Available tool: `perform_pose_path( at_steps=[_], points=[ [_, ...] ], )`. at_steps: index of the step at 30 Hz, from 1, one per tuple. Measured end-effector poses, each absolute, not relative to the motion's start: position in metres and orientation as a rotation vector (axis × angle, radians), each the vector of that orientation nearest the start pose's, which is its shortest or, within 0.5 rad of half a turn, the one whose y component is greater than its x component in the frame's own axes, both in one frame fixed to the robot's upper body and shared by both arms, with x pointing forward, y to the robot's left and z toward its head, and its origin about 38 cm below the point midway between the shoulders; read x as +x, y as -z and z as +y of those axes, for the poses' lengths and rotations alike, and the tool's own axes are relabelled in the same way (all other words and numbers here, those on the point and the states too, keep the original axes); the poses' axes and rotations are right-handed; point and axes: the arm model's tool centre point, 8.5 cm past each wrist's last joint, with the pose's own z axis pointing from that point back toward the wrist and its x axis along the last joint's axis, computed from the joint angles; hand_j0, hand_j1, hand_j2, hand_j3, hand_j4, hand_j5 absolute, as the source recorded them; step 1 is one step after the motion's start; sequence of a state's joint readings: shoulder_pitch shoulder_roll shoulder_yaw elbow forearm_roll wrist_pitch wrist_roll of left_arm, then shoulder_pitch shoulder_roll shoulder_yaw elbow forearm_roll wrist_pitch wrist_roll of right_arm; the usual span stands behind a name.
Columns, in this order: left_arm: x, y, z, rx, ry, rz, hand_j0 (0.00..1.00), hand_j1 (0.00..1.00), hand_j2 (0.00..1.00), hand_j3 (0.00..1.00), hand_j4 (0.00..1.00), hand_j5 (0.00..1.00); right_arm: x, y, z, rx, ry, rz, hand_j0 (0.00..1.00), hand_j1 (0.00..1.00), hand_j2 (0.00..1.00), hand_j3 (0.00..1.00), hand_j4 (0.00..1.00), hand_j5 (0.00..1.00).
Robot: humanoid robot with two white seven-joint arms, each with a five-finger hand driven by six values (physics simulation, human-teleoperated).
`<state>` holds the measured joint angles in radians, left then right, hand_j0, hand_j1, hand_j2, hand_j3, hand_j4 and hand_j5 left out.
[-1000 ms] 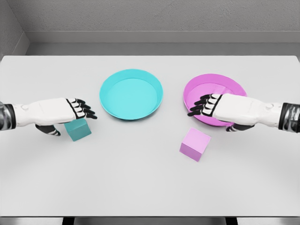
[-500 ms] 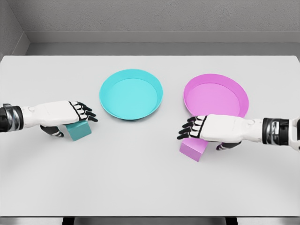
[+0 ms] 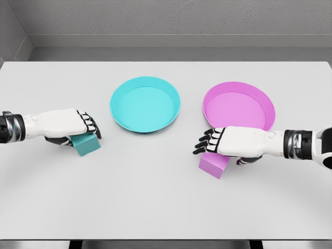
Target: Place the blocks in the corresponding plates according to their colors
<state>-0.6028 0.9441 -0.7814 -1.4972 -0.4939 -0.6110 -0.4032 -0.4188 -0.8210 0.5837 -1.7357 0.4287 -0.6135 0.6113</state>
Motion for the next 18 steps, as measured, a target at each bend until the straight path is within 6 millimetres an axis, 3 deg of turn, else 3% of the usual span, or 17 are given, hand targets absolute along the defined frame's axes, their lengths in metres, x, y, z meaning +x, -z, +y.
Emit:
perform_pose_path(
  at_steps=[3, 8, 9, 12, 18],
  points=[
    [0.403, -0.177, 0.317, 0.387, 2.259, -1.266, 0.41, 0.41, 0.41, 0.41, 0.41, 0.41, 0.357, -0.173, -0.246, 0.224, 3.037, 1.858, 1.00, 1.00, 1.00, 1.00, 1.00, 1.00],
    [0.411, -0.191, 0.315, 0.425, 2.262, -1.290, 0.38, 0.38, 0.38, 0.38, 0.38, 0.38, 0.356, -0.169, -0.243, 0.214, 3.042, 1.845, 1.00, 1.00, 1.00, 1.00, 1.00, 1.00],
    [0.413, -0.197, 0.315, 0.439, 2.261, -1.300, 0.36, 0.36, 0.36, 0.36, 0.36, 0.36, 0.355, -0.168, -0.243, 0.209, 3.043, 1.843, 0.97, 0.97, 0.97, 0.97, 0.97, 0.97],
    [0.422, -0.215, 0.309, 0.472, 2.252, -1.349, 0.36, 0.36, 0.36, 0.36, 0.36, 0.36, 0.355, -0.167, -0.242, 0.202, 3.044, 1.839, 0.67, 0.67, 0.67, 0.67, 0.67, 0.67],
    [0.442, -0.253, 0.273, 0.492, 2.245, -1.498, 0.36, 0.36, 0.36, 0.36, 0.36, 0.36, 0.355, -0.167, -0.241, 0.195, 3.038, 1.856, 0.62, 0.62, 0.62, 0.62, 0.62, 0.62]
  ],
)
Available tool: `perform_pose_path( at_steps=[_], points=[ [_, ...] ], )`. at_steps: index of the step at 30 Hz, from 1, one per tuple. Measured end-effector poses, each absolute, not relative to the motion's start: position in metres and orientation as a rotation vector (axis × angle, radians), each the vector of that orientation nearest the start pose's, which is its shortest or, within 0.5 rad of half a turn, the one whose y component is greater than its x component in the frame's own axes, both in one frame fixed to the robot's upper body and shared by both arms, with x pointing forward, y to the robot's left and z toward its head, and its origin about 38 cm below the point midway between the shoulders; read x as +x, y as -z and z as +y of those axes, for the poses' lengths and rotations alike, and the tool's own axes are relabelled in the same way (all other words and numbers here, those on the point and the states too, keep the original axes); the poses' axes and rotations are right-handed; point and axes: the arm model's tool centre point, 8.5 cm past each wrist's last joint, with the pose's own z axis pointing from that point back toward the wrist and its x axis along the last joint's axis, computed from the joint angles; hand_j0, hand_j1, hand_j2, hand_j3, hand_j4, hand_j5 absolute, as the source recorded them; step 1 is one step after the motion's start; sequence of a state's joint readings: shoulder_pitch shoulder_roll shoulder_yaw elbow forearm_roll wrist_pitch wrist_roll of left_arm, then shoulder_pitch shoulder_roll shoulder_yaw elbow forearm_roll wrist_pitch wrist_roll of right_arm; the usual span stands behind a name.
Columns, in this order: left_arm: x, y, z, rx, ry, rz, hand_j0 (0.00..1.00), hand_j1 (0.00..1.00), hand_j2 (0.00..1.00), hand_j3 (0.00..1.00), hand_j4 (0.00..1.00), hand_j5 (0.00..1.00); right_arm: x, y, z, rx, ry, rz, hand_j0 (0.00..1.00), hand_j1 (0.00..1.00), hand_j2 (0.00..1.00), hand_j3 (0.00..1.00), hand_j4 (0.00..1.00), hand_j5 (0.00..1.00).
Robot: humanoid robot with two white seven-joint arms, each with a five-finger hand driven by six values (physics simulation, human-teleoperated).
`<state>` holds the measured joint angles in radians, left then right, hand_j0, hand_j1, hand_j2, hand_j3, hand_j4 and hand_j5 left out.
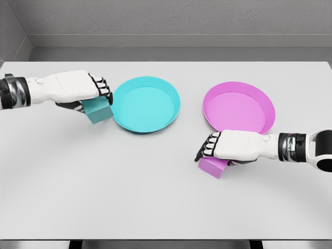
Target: Place the blocks in the corresponding plates according to their colors
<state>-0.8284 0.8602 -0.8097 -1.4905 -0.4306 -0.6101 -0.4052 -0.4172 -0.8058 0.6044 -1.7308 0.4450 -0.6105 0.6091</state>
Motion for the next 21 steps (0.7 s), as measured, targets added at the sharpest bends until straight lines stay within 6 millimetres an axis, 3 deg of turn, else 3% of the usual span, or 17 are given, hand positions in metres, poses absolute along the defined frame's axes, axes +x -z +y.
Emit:
perform_pose_path(
  at_steps=[4, 8, 10, 11, 13, 17, 21],
  points=[
    [0.468, -0.267, 0.252, -0.676, -2.853, 1.999, 0.36, 0.36, 0.36, 0.36, 0.36, 0.36, 0.355, -0.168, -0.241, 0.198, 3.036, 1.866, 0.59, 0.59, 0.59, 0.59, 0.59, 0.59],
    [0.499, -0.260, 0.239, -0.690, -2.878, 2.088, 0.37, 0.37, 0.37, 0.37, 0.37, 0.37, 0.356, -0.168, -0.241, 0.201, 3.035, 1.866, 0.59, 0.59, 0.59, 0.59, 0.59, 0.59],
    [0.510, -0.242, 0.232, -0.667, -2.927, 2.110, 0.39, 0.39, 0.39, 0.39, 0.39, 0.39, 0.356, -0.168, -0.241, 0.200, 3.036, 1.867, 0.55, 0.55, 0.55, 0.55, 0.55, 0.55],
    [0.513, -0.236, 0.230, -0.657, -2.944, 2.120, 0.48, 0.48, 0.48, 0.48, 0.48, 0.48, 0.356, -0.168, -0.241, 0.199, 3.034, 1.871, 0.54, 0.54, 0.54, 0.54, 0.54, 0.54],
    [0.518, -0.228, 0.228, -0.646, -2.967, 2.138, 0.75, 0.75, 0.75, 0.75, 0.75, 0.75, 0.356, -0.169, -0.240, 0.196, 3.031, 1.874, 0.54, 0.54, 0.54, 0.54, 0.54, 0.54],
    [0.521, -0.222, 0.226, -0.633, -2.981, 2.161, 0.98, 0.98, 0.98, 0.98, 0.98, 0.98, 0.358, -0.171, -0.241, 0.193, 3.025, 1.897, 0.54, 0.54, 0.54, 0.54, 0.54, 0.54],
    [0.521, -0.231, 0.225, -0.598, -2.934, 2.215, 1.00, 1.00, 1.00, 1.00, 1.00, 1.00, 0.363, -0.181, -0.247, 0.186, 2.999, 1.989, 0.54, 0.54, 0.54, 0.54, 0.54, 0.54]
  ],
)
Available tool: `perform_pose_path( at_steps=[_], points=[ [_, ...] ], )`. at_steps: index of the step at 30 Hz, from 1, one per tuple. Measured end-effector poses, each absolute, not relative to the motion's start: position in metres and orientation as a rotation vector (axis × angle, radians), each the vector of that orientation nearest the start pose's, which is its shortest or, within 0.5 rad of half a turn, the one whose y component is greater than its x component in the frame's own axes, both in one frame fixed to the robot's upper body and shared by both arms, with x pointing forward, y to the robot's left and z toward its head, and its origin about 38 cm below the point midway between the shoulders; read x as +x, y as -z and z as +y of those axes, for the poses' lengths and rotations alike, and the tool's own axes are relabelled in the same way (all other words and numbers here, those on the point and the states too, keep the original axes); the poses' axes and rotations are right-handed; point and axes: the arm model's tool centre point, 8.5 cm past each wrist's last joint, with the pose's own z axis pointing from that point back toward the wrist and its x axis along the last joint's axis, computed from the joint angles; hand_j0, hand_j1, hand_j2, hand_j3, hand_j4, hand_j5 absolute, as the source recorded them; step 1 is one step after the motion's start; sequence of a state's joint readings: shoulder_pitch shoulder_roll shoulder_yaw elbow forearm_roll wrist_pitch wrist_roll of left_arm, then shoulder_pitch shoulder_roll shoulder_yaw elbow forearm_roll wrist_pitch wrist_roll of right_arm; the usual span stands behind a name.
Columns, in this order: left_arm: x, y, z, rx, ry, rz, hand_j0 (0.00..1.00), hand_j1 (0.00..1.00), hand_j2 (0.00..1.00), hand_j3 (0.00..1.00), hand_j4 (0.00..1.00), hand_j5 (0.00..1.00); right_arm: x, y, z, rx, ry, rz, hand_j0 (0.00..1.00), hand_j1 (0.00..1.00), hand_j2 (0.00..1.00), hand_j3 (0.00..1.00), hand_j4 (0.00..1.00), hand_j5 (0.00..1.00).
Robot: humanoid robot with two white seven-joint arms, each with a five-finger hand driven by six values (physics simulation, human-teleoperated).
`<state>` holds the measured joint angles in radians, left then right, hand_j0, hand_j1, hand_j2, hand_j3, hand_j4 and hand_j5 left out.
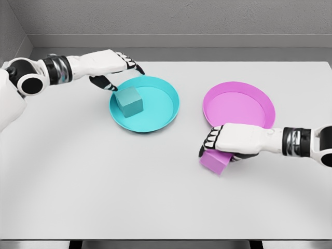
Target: Place the blocks in the corresponding plates according to their colors
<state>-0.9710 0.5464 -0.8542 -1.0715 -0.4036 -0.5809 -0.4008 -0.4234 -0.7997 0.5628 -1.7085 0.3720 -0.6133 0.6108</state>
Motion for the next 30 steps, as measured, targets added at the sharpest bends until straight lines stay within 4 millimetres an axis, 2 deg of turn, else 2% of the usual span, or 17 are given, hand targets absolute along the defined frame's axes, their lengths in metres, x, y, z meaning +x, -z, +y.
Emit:
perform_pose_path(
  at_steps=[2, 4, 6, 8, 10, 13, 17, 21, 24, 27, 30],
  points=[
    [0.515, -0.239, 0.235, 0.391, 1.999, -1.557, 1.00, 1.00, 1.00, 1.00, 1.00, 1.00, 0.366, -0.185, -0.251, 0.182, 2.988, 2.035, 0.54, 0.54, 0.54, 0.54, 0.54, 0.54],
    [0.504, -0.256, 0.255, 0.414, 2.009, -1.577, 1.00, 1.00, 1.00, 1.00, 1.00, 1.00, 0.370, -0.191, -0.256, 0.180, 2.969, 2.105, 0.54, 0.54, 0.54, 0.54, 0.54, 0.54],
    [0.483, -0.244, 0.276, 0.381, 2.011, -1.550, 1.00, 1.00, 1.00, 1.00, 1.00, 1.00, 0.375, -0.197, -0.264, 0.182, 2.945, 2.185, 0.54, 0.54, 0.54, 0.54, 0.54, 0.54],
    [0.472, -0.244, 0.288, 0.375, 2.016, -1.537, 1.00, 1.00, 1.00, 1.00, 1.00, 1.00, 0.379, -0.204, -0.270, 0.179, 2.917, 2.261, 0.55, 0.55, 0.55, 0.55, 0.55, 0.55],
    [0.456, -0.218, 0.307, 0.335, 2.006, -1.469, 1.00, 1.00, 1.00, 1.00, 1.00, 1.00, 0.383, -0.209, -0.275, 0.174, 2.893, 2.325, 0.55, 0.55, 0.55, 0.55, 0.55, 0.55],
    [0.445, -0.208, 0.329, 0.337, 1.987, -1.425, 1.00, 1.00, 1.00, 1.00, 1.00, 1.00, 0.389, -0.218, -0.285, 0.176, 2.845, 2.428, 0.55, 0.55, 0.55, 0.55, 0.55, 0.55],
    [0.443, -0.216, 0.341, 0.370, 1.962, -1.429, 1.00, 1.00, 1.00, 1.00, 1.00, 1.00, 0.400, -0.231, -0.303, 0.229, 2.792, 2.549, 0.55, 0.55, 0.55, 0.55, 0.55, 0.55],
    [0.443, -0.219, 0.344, 0.382, 1.949, -1.439, 1.00, 1.00, 1.00, 1.00, 1.00, 1.00, 0.414, -0.236, -0.325, 0.276, 2.744, 2.694, 0.55, 0.55, 0.55, 0.55, 0.55, 0.55],
    [0.444, -0.219, 0.343, 0.381, 1.945, -1.443, 1.00, 1.00, 1.00, 1.00, 1.00, 1.00, 0.422, -0.230, -0.336, 0.295, 2.737, 2.767, 0.61, 0.61, 0.61, 0.61, 0.61, 0.61],
    [0.443, -0.216, 0.343, 0.373, 1.942, -1.440, 1.00, 1.00, 1.00, 1.00, 1.00, 1.00, 0.425, -0.226, -0.343, 0.305, 2.728, 2.812, 1.00, 1.00, 1.00, 1.00, 1.00, 1.00],
    [0.443, -0.215, 0.345, 0.375, 1.938, -1.437, 1.00, 1.00, 1.00, 1.00, 1.00, 1.00, 0.427, -0.227, -0.348, 0.327, 2.713, 2.844, 1.00, 1.00, 1.00, 1.00, 1.00, 1.00]
  ],
)
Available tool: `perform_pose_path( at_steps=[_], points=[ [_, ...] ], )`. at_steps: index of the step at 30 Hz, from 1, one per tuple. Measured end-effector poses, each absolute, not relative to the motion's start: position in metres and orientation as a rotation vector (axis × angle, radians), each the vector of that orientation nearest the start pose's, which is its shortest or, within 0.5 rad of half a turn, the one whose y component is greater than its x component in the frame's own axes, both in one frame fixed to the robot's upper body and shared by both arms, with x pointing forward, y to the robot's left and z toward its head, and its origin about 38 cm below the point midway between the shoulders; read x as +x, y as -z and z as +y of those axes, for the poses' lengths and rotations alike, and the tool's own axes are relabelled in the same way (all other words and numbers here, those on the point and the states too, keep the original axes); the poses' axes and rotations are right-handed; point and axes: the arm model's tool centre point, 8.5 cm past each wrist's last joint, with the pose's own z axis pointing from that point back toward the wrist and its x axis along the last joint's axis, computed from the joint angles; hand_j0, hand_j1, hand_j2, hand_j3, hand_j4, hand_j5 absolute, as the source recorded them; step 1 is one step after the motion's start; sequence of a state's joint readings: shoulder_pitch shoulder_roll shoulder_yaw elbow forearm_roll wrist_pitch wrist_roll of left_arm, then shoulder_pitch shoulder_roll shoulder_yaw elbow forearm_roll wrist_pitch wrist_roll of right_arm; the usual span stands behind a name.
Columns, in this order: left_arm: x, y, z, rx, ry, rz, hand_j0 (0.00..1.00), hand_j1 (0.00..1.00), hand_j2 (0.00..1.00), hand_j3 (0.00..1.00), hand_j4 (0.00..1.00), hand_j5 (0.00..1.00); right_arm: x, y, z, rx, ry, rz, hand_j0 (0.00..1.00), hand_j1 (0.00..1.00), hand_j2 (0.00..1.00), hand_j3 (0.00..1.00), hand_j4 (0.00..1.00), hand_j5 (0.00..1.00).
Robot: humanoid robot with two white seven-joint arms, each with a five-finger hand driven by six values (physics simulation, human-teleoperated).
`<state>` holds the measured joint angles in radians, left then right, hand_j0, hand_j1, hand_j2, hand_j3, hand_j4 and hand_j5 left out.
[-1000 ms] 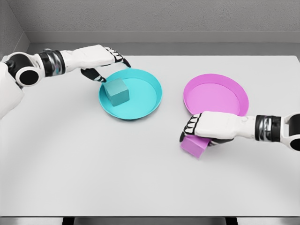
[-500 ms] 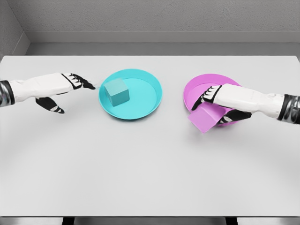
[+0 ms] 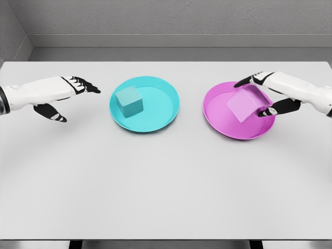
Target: Place the blocks in the corresponding plates according to their colors
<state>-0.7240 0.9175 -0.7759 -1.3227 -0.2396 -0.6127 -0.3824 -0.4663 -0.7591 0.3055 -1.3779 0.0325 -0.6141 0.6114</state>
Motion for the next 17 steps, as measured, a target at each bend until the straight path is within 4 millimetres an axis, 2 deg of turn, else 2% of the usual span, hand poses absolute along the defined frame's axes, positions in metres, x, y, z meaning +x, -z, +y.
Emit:
perform_pose_path(
  at_steps=[5, 11, 17],
  points=[
    [0.443, -0.212, 0.346, 0.371, 1.934, -1.431, 1.00, 1.00, 1.00, 1.00, 1.00, 1.00, 0.428, -0.232, -0.360, -0.227, -1.572, -1.697, 1.00, 1.00, 1.00, 1.00, 1.00, 1.00],
    [0.443, -0.212, 0.346, 0.369, 1.934, -1.429, 1.00, 1.00, 1.00, 1.00, 1.00, 1.00, 0.434, -0.236, -0.420, -0.343, -1.404, -1.662, 1.00, 1.00, 1.00, 1.00, 1.00, 1.00],
    [0.443, -0.212, 0.346, 0.369, 1.933, -1.430, 1.00, 1.00, 1.00, 1.00, 1.00, 1.00, 0.433, -0.239, -0.434, -0.372, -1.369, -1.655, 1.00, 1.00, 1.00, 1.00, 1.00, 1.00]
  ],
)
